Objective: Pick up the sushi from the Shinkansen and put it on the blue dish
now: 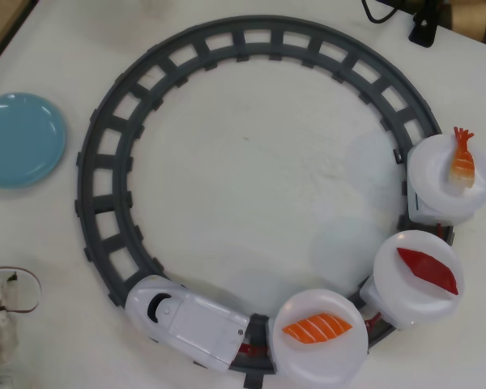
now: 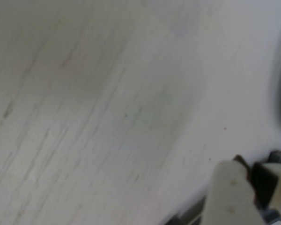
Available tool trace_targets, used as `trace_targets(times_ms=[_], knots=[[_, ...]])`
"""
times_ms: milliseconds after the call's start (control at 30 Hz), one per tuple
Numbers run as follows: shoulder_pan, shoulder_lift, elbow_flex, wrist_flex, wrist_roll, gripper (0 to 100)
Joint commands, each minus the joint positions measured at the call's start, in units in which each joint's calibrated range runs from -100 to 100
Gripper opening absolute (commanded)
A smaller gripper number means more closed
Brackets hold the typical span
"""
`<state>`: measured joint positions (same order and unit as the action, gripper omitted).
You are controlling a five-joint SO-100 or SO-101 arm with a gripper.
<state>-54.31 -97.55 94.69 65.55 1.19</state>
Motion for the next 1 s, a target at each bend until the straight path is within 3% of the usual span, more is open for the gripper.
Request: trace_targets(times_ms=[0, 967], knots=[[0.3, -0.4, 0.3, 0.1, 0.2, 3], [0.8, -0.4, 0.3, 0.1, 0.2, 4]])
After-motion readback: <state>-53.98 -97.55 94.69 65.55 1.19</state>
